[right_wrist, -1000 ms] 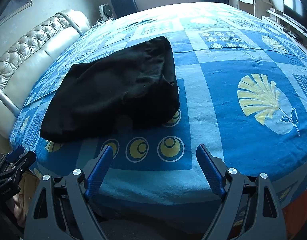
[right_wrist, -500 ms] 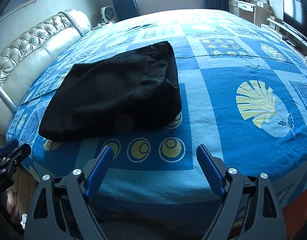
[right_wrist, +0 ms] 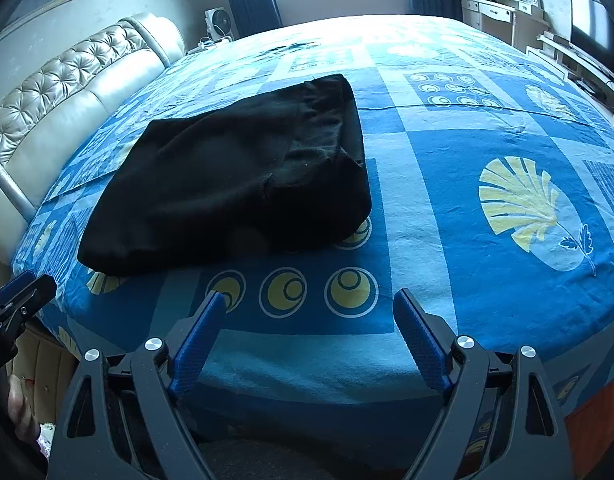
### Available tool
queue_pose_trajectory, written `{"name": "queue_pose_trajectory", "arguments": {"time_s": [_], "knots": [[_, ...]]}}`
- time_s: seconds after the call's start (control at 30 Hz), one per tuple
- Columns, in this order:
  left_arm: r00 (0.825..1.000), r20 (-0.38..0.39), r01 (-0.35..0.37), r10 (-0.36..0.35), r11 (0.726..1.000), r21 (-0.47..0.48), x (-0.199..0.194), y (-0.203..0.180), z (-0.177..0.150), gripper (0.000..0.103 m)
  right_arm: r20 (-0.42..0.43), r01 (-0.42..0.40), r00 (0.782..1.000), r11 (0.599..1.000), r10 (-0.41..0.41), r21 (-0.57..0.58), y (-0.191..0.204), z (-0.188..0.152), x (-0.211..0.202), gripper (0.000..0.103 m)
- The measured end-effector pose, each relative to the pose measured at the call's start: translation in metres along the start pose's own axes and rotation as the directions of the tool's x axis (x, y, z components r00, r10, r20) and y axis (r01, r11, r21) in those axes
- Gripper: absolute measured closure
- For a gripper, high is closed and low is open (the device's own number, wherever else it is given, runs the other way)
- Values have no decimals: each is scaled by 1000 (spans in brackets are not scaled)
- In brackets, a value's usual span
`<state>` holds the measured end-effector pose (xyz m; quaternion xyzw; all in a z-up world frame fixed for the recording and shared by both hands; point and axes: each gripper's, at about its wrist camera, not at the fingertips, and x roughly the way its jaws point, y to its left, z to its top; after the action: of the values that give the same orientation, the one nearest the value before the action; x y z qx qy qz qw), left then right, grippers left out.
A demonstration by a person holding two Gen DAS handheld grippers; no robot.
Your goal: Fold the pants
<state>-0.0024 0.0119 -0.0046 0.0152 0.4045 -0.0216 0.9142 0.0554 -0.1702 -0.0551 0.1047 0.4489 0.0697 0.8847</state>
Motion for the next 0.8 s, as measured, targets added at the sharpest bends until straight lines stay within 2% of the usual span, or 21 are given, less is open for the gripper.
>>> {"name": "queue_pose_trajectory", "arguments": {"time_s": [0.8], "knots": [[1000,-2,-25,25,999,20,1,-2,-1,6,-18,-10,1000,1000,10,-7,0,-2,4,18]]}}
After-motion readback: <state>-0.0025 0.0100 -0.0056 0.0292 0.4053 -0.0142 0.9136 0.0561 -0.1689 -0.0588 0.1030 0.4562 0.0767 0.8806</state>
